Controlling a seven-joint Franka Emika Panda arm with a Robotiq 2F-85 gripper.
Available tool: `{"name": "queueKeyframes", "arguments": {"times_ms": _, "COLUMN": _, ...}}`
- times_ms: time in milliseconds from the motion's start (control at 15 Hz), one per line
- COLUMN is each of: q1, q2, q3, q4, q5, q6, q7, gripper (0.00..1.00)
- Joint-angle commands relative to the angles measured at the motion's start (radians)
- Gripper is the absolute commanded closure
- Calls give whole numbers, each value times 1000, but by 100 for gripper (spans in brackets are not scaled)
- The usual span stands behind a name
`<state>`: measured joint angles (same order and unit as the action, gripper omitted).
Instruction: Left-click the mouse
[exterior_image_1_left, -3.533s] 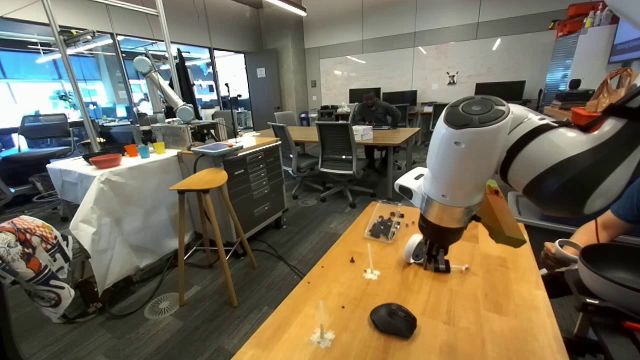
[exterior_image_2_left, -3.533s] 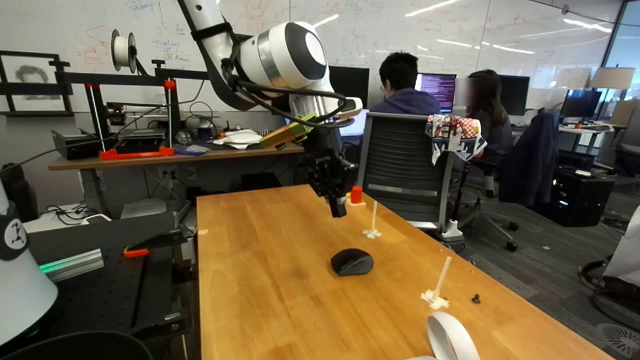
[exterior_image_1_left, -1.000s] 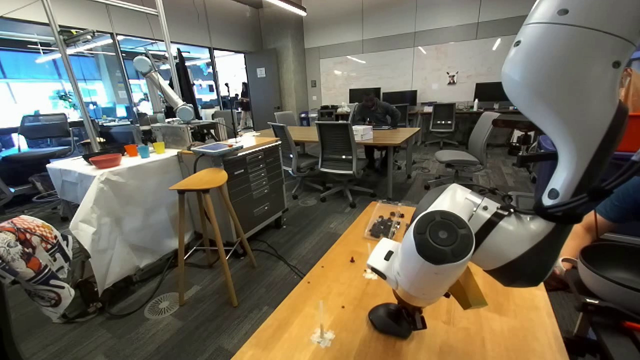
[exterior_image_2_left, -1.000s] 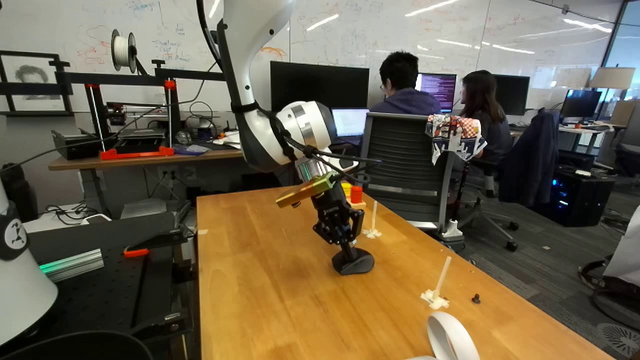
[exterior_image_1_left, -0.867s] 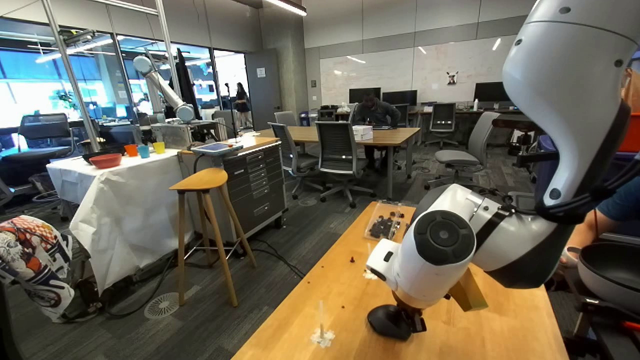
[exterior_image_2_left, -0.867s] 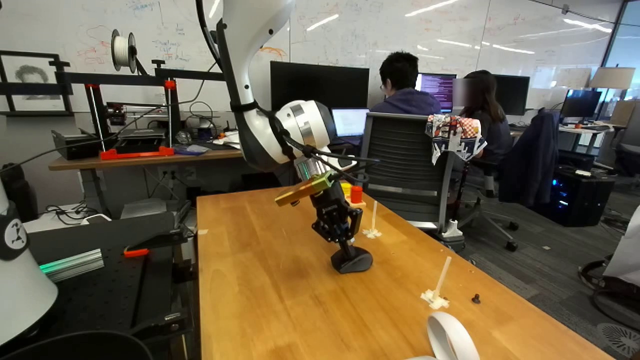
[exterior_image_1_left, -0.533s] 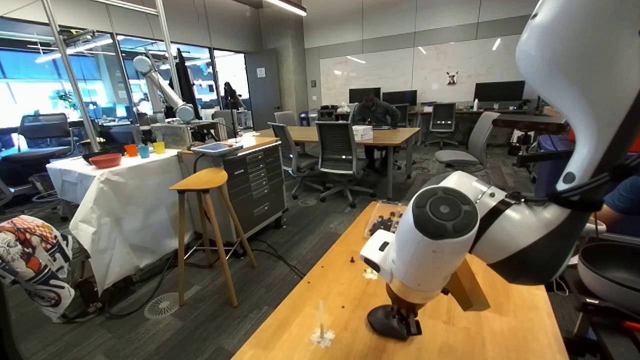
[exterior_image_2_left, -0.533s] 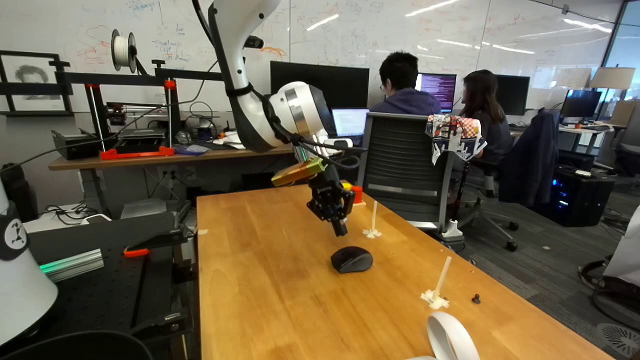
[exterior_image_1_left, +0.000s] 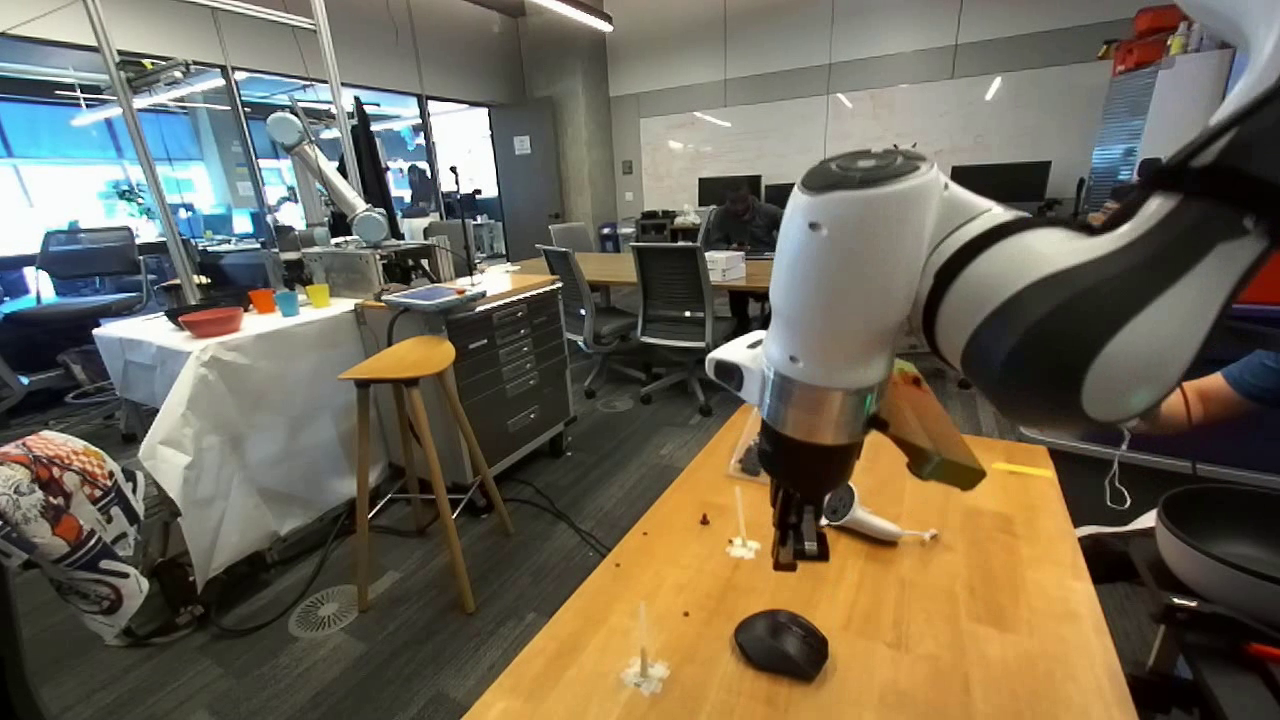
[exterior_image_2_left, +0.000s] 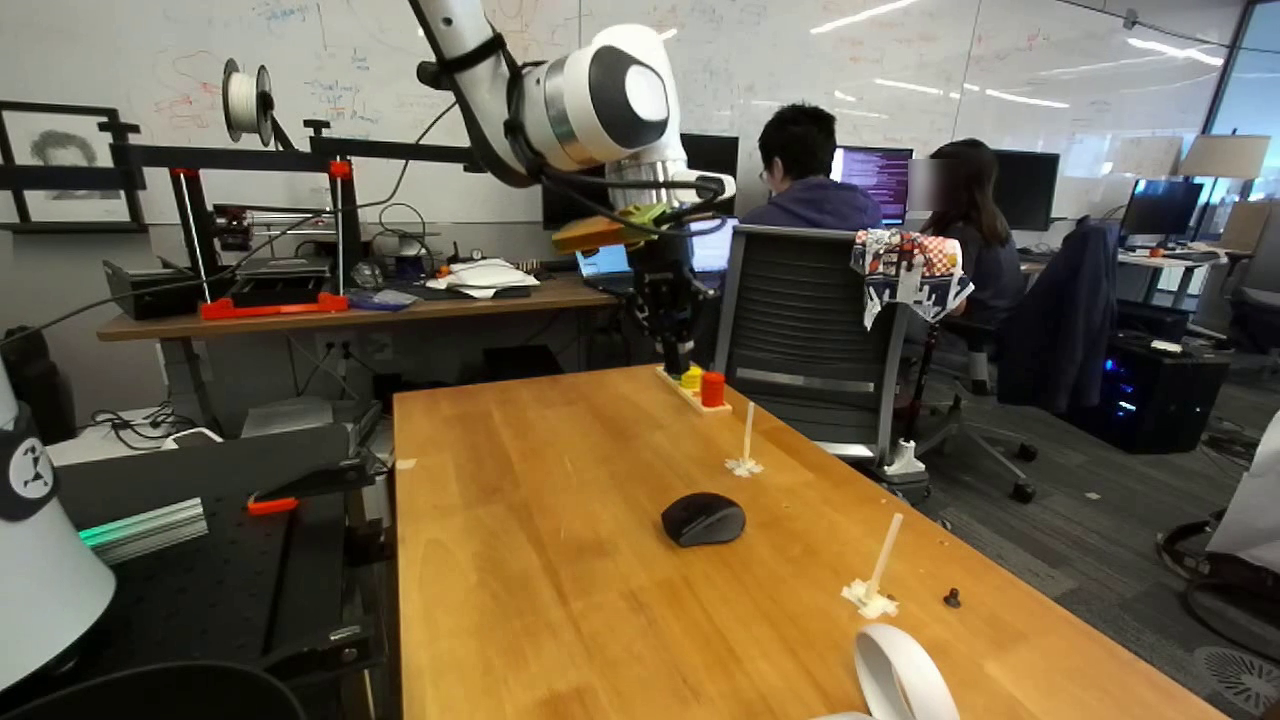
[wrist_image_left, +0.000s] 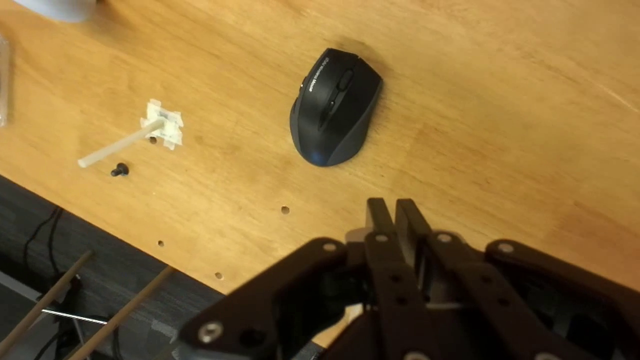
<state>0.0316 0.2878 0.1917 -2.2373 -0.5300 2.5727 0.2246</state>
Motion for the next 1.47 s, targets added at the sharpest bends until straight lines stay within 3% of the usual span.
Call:
{"name": "queueKeyframes", "arguments": {"times_ms": 0, "q1": -95, "q2": -138, "q3": 79, "q4": -8, "q5": 276, "q6": -119, "q7": -221, "gripper": 87}}
{"name": "queueKeyframes", "arguments": {"times_ms": 67, "q1": -106, "q2": -162, "q3": 83, "q4": 6, "q5": 345, "q6": -164, "q7": -265, "gripper": 88}}
{"name": "queueKeyframes", "arguments": {"times_ms": 133, "q1": -52, "q2": -188, "q3": 23, "q4": 20, "q5": 427, "q6": -211, "q7": -319, "gripper": 88}}
{"name": "queueKeyframes", "arguments": {"times_ms": 333, "q1": -46, "q2": -264, "q3": -8, "q4": 71, "q5": 588, "q6": -392, "q7": -439, "gripper": 87}}
{"name": "queueKeyframes", "arguments": {"times_ms": 600, "q1": -38, "q2": -336, "q3": -64, "q4": 152, "q5": 663, "q6": -635, "q7": -624, "gripper": 87}}
{"name": "queueKeyframes", "arguments": {"times_ms": 733, "q1": -42, "q2": -360, "q3": -92, "q4": 173, "q5": 602, "q6": -683, "q7": -529, "gripper": 87}}
{"name": "queueKeyframes", "arguments": {"times_ms": 1267, "q1": -79, "q2": -407, "q3": -196, "q4": 183, "q5": 548, "q6": -663, "q7": -213, "gripper": 88}}
{"name": "queueKeyframes", "arguments": {"times_ms": 1333, "q1": -80, "q2": -411, "q3": -204, "q4": 180, "q5": 547, "q6": -660, "q7": -202, "gripper": 85}}
{"name": "queueKeyframes", "arguments": {"times_ms": 1400, "q1": -79, "q2": -413, "q3": -210, "q4": 182, "q5": 549, "q6": -674, "q7": -208, "gripper": 64}}
